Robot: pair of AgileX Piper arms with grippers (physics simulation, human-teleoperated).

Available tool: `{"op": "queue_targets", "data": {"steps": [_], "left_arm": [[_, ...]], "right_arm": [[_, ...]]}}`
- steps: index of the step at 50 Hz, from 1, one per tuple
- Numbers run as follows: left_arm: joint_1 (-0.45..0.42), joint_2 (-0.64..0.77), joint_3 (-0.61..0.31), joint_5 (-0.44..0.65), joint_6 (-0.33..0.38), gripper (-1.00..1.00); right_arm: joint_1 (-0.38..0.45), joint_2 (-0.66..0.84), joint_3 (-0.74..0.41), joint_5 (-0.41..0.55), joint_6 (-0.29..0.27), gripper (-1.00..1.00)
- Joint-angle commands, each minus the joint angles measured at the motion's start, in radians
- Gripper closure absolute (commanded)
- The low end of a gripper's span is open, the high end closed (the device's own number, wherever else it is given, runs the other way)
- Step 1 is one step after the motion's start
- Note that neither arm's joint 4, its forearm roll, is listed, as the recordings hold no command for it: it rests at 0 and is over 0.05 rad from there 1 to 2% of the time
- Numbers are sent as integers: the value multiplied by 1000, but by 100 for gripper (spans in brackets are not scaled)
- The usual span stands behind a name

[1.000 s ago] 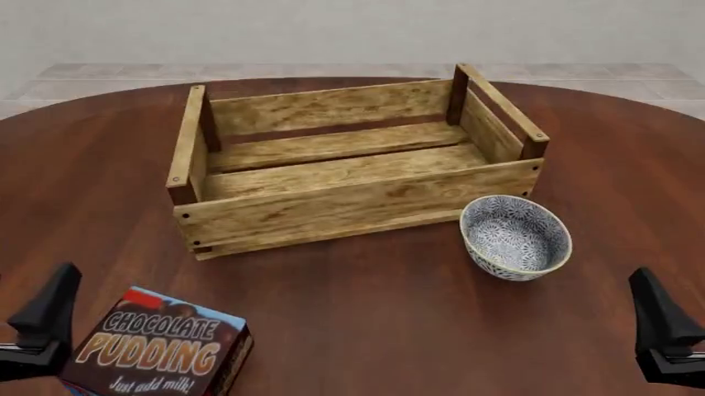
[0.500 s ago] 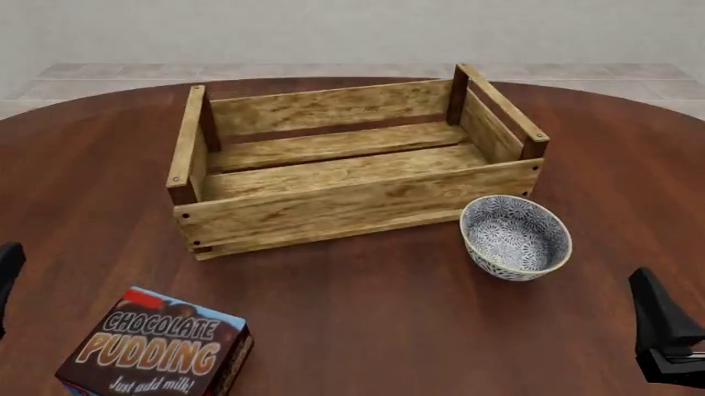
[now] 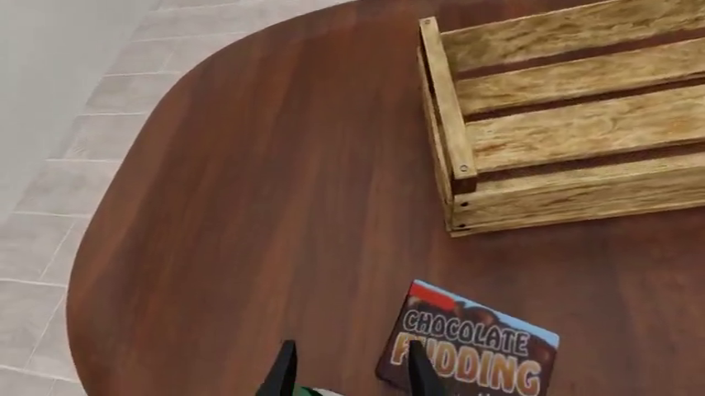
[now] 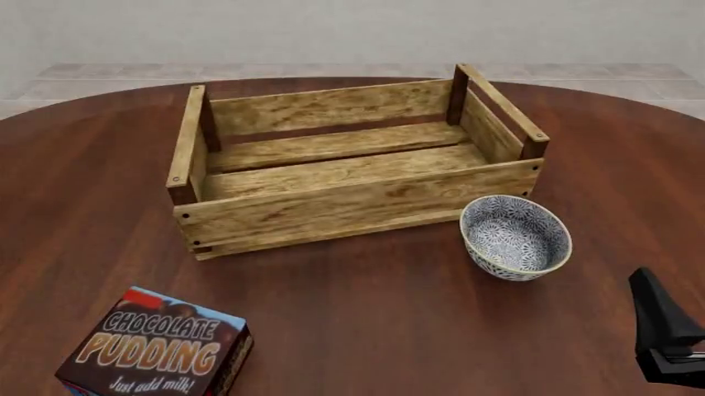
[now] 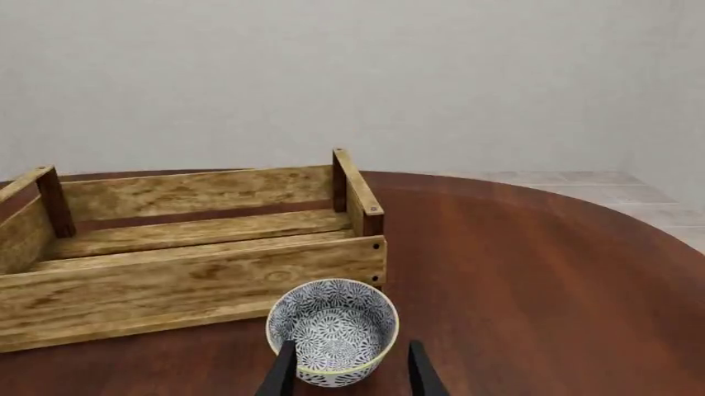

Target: Pick up the salad dressing and put it in the tray.

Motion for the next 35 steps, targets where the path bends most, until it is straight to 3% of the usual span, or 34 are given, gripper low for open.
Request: {"op": "queue_targets", "data": {"steps": [1,2,5,10,14,35], "left_arm": [[66,90,-73,158,-5,-100],[94,92,-63,155,33,-100],[127,101,-59,185,49,-100],[161,124,-98,218,63,-100],[180,168,-131,224,33,-100],[335,226,-26,151,115,-100]], "right_arm": [[0,0,0,0,0,-100],[0,0,0,0,0,-100],[0,0,0,0,0,-100],[0,0,0,0,0,-100],[0,0,0,0,0,-100],[0,0,0,0,0,-100]]}}
